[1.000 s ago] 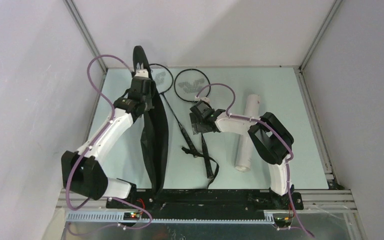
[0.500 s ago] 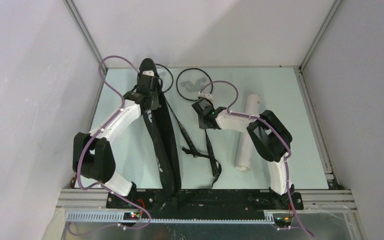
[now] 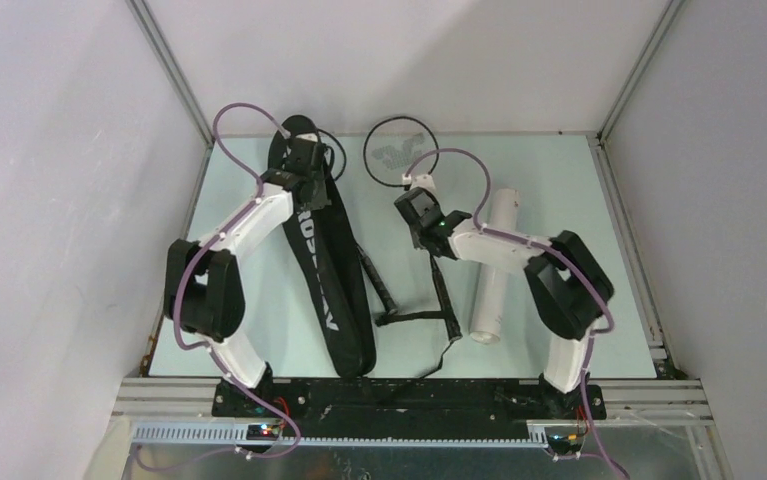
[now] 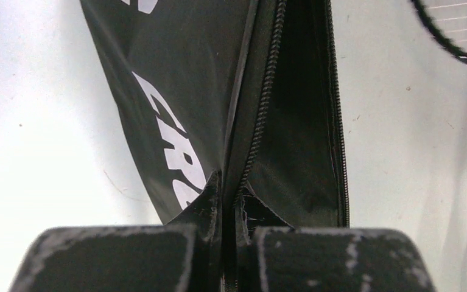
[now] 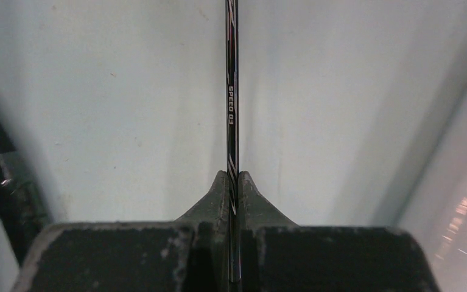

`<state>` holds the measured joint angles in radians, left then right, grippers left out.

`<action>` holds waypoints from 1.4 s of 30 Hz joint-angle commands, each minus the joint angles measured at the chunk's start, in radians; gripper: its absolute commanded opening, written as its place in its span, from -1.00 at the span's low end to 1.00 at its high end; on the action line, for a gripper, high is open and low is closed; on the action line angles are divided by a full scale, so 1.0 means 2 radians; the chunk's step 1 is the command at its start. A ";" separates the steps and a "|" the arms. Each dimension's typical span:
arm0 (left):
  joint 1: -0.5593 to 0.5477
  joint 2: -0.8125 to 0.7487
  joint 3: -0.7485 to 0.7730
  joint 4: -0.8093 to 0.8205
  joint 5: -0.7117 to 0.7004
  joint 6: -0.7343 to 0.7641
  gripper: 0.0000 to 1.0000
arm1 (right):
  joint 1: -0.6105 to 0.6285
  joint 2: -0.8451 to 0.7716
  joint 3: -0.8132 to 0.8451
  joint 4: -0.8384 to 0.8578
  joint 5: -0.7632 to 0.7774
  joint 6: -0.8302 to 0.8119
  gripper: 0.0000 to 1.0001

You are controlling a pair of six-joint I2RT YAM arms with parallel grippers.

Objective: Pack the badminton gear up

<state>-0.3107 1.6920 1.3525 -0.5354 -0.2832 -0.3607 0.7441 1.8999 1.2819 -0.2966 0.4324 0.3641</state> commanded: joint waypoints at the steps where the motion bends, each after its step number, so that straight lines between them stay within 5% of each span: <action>1: 0.003 0.022 0.041 0.004 0.008 -0.006 -1.00 | 0.015 -0.103 -0.028 0.040 0.045 -0.034 -1.00; 14: 0.006 0.054 0.073 0.002 0.022 -0.007 -1.00 | 0.071 -0.223 -0.100 0.014 0.058 -0.044 -1.00; 27: 0.027 0.062 0.100 -0.004 0.019 -0.018 -1.00 | 0.194 -0.292 -0.200 -0.052 0.094 0.023 -1.00; 34: 0.028 0.065 0.106 -0.005 0.034 -0.018 -1.00 | 0.238 -0.276 -0.214 -0.049 0.098 -0.004 -1.00; 42: 0.026 0.052 0.076 0.014 0.095 -0.031 -1.00 | 0.237 -0.201 -0.170 0.068 0.030 -0.086 -1.00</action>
<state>-0.2539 1.8221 1.5249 -0.5621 -0.1886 -0.3855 1.2198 1.4254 0.8497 -0.3397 0.5678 0.3023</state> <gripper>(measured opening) 0.045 0.027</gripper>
